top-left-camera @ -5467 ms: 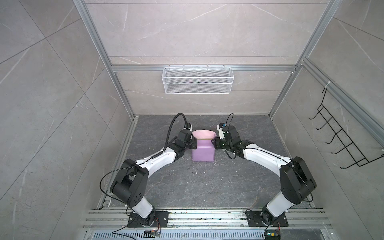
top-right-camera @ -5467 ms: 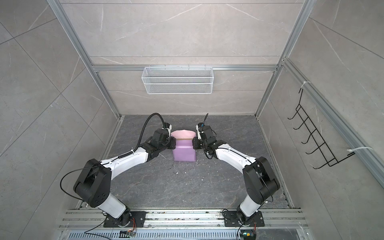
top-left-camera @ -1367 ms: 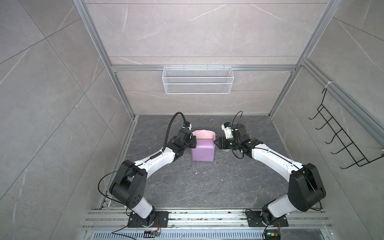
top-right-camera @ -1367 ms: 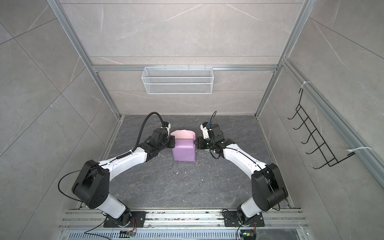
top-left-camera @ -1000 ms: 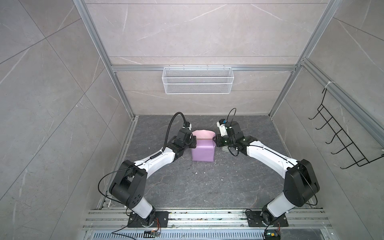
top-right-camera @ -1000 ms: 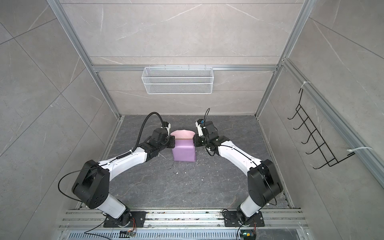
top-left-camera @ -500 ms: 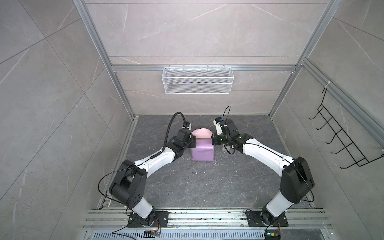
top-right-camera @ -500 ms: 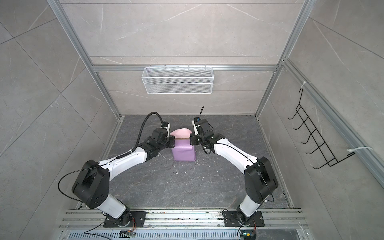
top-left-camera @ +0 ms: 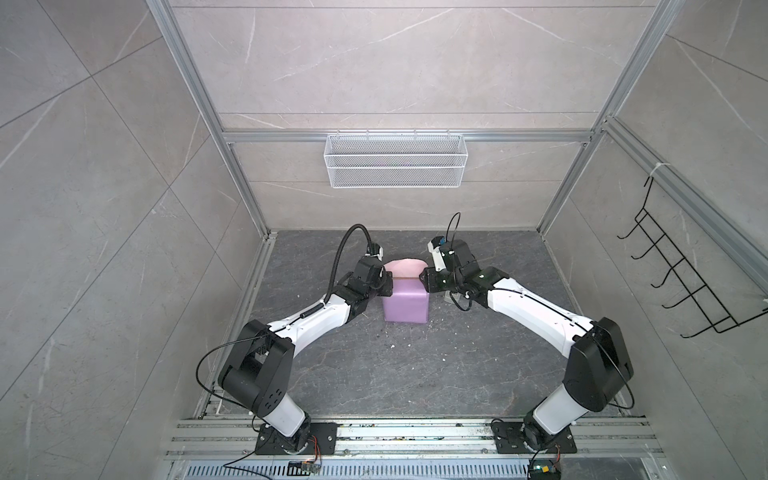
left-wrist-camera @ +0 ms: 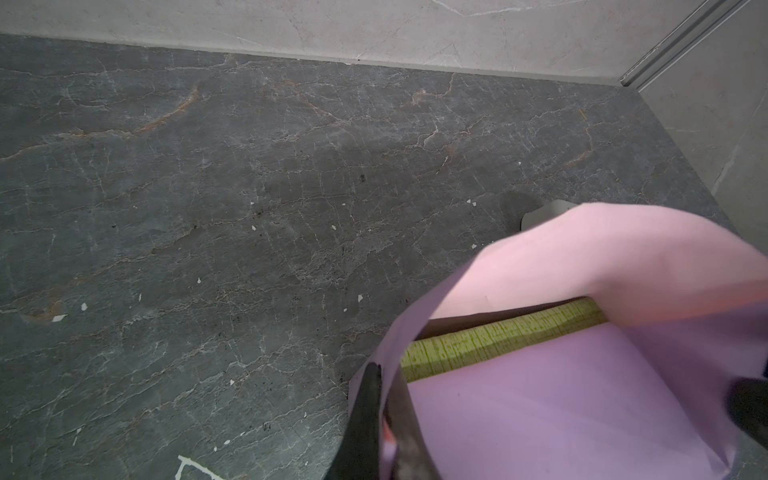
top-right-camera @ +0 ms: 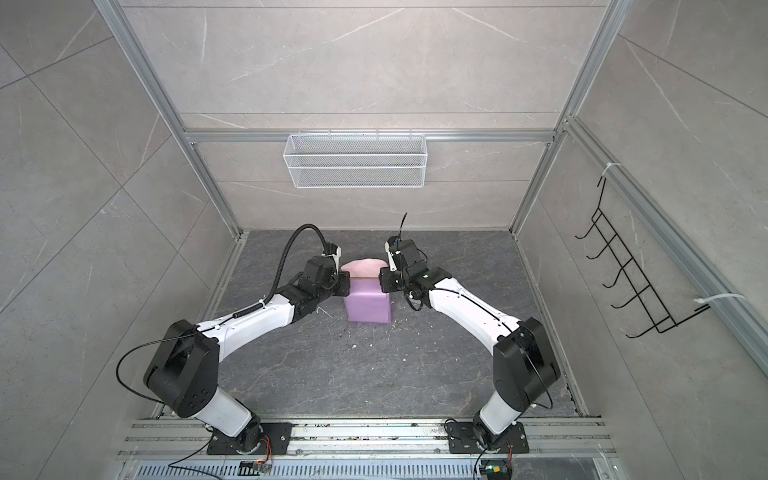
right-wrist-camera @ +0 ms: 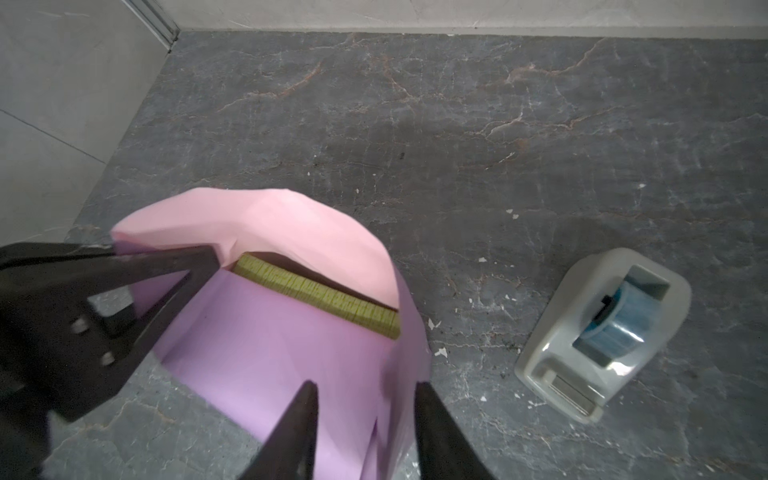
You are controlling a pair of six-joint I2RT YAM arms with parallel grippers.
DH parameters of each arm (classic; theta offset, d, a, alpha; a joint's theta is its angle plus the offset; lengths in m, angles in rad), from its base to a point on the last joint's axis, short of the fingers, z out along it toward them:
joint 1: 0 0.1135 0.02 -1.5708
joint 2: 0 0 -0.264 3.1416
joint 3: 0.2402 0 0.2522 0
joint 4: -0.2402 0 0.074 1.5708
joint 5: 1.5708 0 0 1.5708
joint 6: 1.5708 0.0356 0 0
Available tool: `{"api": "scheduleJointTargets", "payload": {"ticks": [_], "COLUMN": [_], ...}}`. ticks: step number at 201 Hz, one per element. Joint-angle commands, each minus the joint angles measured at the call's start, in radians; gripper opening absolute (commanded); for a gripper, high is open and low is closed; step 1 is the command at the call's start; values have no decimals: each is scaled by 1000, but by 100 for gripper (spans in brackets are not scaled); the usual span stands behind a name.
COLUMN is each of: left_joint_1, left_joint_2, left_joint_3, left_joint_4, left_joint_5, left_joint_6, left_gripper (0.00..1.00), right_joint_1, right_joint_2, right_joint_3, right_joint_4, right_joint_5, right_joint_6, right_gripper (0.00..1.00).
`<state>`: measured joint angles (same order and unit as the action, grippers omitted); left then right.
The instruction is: Wrap the gift box in paper
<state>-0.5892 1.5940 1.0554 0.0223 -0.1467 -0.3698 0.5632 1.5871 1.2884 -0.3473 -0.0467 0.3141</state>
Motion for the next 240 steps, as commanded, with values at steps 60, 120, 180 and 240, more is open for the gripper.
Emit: {"api": "scheduleJointTargets", "payload": {"ticks": [60, 120, 180, 240], "left_joint_1": [2, 3, 3, 3], "left_joint_2": [0, -2, -2, -6], "left_joint_3": [14, 15, 18, 15], "left_joint_4": [6, 5, 4, 4], "left_joint_5": [15, 19, 23, 23], "left_joint_6": [5, 5, 5, 6], "left_gripper": [0, 0, 0, 0], "right_joint_1": [-203, -184, -146, -130], "right_joint_2": [-17, 64, 117, 165], "right_joint_3": [-38, -45, -14, 14], "right_joint_4": [-18, 69, 82, 103], "right_joint_5": [-249, -341, -340, -334], "right_joint_6": [-3, 53, 67, 84], "right_gripper": [52, 50, 49, 49]}}
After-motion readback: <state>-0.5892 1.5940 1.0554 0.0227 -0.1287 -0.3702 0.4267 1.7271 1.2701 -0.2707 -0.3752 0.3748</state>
